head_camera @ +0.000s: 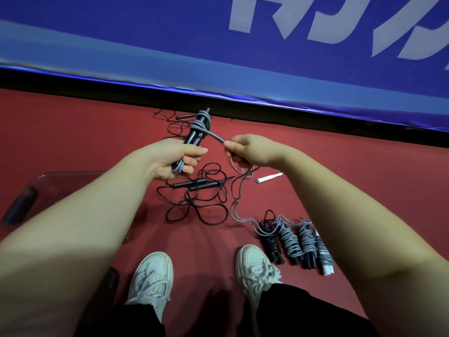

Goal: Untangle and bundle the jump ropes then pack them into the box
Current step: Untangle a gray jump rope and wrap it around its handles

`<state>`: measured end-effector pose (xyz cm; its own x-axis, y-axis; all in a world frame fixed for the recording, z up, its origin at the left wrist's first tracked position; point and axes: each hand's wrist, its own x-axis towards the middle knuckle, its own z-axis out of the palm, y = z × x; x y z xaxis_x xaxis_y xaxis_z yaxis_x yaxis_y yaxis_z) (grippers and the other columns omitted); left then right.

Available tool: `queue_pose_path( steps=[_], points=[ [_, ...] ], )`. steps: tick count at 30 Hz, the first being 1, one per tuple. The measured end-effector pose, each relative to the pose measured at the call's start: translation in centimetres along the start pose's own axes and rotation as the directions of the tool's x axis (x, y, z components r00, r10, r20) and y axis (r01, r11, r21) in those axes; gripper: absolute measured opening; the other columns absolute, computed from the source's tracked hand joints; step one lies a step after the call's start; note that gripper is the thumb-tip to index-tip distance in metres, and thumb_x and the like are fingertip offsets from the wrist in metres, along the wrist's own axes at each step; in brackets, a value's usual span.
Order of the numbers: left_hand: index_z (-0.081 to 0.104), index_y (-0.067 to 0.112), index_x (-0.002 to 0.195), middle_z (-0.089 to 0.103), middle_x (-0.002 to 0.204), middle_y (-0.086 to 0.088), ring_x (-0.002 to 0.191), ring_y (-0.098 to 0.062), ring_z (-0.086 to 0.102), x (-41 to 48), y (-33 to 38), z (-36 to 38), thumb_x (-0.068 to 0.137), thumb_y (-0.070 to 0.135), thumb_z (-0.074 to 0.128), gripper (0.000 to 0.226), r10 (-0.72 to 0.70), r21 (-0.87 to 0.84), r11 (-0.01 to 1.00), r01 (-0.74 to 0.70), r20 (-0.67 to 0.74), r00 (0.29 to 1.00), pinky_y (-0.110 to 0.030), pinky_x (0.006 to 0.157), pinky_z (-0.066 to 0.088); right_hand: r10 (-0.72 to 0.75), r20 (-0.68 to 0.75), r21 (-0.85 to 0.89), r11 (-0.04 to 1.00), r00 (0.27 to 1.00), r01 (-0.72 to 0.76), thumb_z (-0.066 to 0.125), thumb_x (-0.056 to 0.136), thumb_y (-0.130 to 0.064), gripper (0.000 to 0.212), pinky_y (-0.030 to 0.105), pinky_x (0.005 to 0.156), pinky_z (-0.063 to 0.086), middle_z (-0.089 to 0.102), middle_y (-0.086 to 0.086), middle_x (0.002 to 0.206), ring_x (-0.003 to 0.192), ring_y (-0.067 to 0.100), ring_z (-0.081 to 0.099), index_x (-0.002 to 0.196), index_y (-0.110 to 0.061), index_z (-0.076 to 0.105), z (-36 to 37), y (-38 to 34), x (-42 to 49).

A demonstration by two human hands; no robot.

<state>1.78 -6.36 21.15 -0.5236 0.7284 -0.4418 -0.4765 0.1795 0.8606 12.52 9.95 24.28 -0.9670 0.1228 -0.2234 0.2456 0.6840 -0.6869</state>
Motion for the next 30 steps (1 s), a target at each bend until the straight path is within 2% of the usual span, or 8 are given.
queue_pose_path(
  steps=[5, 10, 16, 18, 20, 26, 28, 30],
  points=[
    [0.042, 0.015, 0.079, 0.034, 0.051, 0.009, 0.033, 0.000, 0.031, -1.5, 0.9, 0.9, 0.082, 0.016, 0.056, 0.014, 0.071, -0.137, 0.990, -0.037, 0.251, 0.965, -0.011, 0.033, 0.026, -0.051, 0.007, 0.071, 0.996, 0.999, 0.050, 0.034, 0.102, -0.033, 0.034, 0.021, 0.055, 0.033, 0.038, -0.005, 0.062, 0.055, 0.011, 0.034, 0.075, -0.017, 0.047, 0.5, 2.0, 0.4],
    [0.048, 0.014, 0.080, 0.033, 0.050, 0.010, 0.029, 0.000, 0.031, -2.6, 1.7, 2.6, 0.084, 0.023, 0.048, 0.010, 0.012, -0.132, 0.990, 0.044, 0.394, 0.919, -0.008, 0.032, 0.019, -0.150, -0.191, -0.066, 0.988, 0.970, 0.140, 0.039, 0.101, -0.028, 0.034, 0.021, 0.055, 0.031, 0.039, -0.008, 0.061, 0.055, 0.008, 0.034, 0.068, -0.022, 0.041, 0.3, 2.2, 0.5],
    [0.053, 0.014, 0.071, 0.029, 0.051, 0.008, 0.032, 0.003, 0.025, -2.9, 1.4, 2.5, 0.089, 0.015, 0.048, 0.018, -0.161, 0.255, 0.965, 0.056, 0.410, 0.898, -0.010, 0.032, 0.018, -0.156, -0.079, -0.460, 0.882, 0.985, 0.103, 0.044, 0.099, -0.027, 0.021, 0.026, 0.066, 0.030, 0.057, 0.003, 0.077, 0.078, 0.025, 0.049, 0.088, -0.016, 0.058, 0.3, 2.1, 0.4],
    [0.050, 0.012, 0.069, 0.033, 0.052, 0.005, 0.033, 0.001, 0.026, -2.9, 0.9, 2.5, 0.093, 0.009, 0.050, 0.024, -0.247, 0.491, 0.870, 0.041, 0.361, 0.900, -0.012, 0.033, 0.022, -0.100, -0.016, -0.508, 0.858, 0.995, 0.078, 0.052, 0.095, -0.022, 0.019, 0.031, 0.078, 0.043, 0.064, 0.015, 0.094, 0.085, 0.027, 0.054, 0.099, -0.006, 0.063, 0.2, 2.7, 0.5],
    [0.045, 0.010, 0.076, 0.040, 0.051, 0.003, 0.033, -0.001, 0.028, -2.8, 0.4, 2.7, 0.094, 0.007, 0.053, 0.020, -0.344, 0.707, 0.707, 0.033, 0.302, 0.889, -0.014, 0.034, 0.026, -0.049, 0.076, -0.560, 0.824, 0.996, 0.083, 0.058, 0.089, -0.014, 0.016, 0.035, 0.077, 0.046, 0.063, 0.014, 0.088, 0.081, 0.025, 0.053, 0.099, -0.003, 0.062, 0.3, 2.8, 0.5],
    [0.048, 0.012, 0.080, 0.045, 0.058, 0.001, 0.037, -0.008, 0.037, -0.8, -1.7, 4.2, 0.092, 0.016, 0.060, 0.018, -0.447, 0.988, 0.147, 0.051, 0.020, 0.894, -0.017, 0.041, 0.037, 0.009, 0.218, -0.800, 0.575, 0.976, 0.173, 0.055, 0.087, -0.051, 0.039, 0.027, 0.062, 0.032, 0.052, -0.002, 0.079, 0.080, 0.024, 0.049, 0.101, -0.016, 0.061, 0.9, 0.2, 1.1],
    [0.051, 0.010, 0.081, 0.043, 0.057, -0.002, 0.041, -0.013, 0.037, 0.0, -2.6, 4.1, 0.092, 0.018, 0.060, 0.016, -0.386, 0.992, 0.080, 0.099, -0.061, 0.920, -0.018, 0.042, 0.037, -0.033, 0.196, -0.877, 0.442, 0.980, 0.191, 0.051, 0.090, -0.051, 0.038, 0.025, 0.054, 0.029, 0.056, 0.000, 0.085, 0.080, 0.024, 0.049, 0.104, -0.017, 0.062, 1.0, -0.8, 1.3],
    [0.052, 0.009, 0.077, 0.042, 0.054, -0.004, 0.042, -0.015, 0.037, 0.6, -3.2, 3.6, 0.092, 0.017, 0.060, 0.018, -0.306, 0.980, 0.123, 0.159, -0.115, 0.945, -0.019, 0.043, 0.035, -0.058, 0.163, -0.911, 0.375, 0.985, 0.173, 0.046, 0.093, -0.049, 0.037, 0.025, 0.055, 0.030, 0.059, 0.000, 0.092, 0.080, 0.023, 0.046, 0.107, -0.018, 0.062, 1.2, -1.9, 1.4]
  ],
)
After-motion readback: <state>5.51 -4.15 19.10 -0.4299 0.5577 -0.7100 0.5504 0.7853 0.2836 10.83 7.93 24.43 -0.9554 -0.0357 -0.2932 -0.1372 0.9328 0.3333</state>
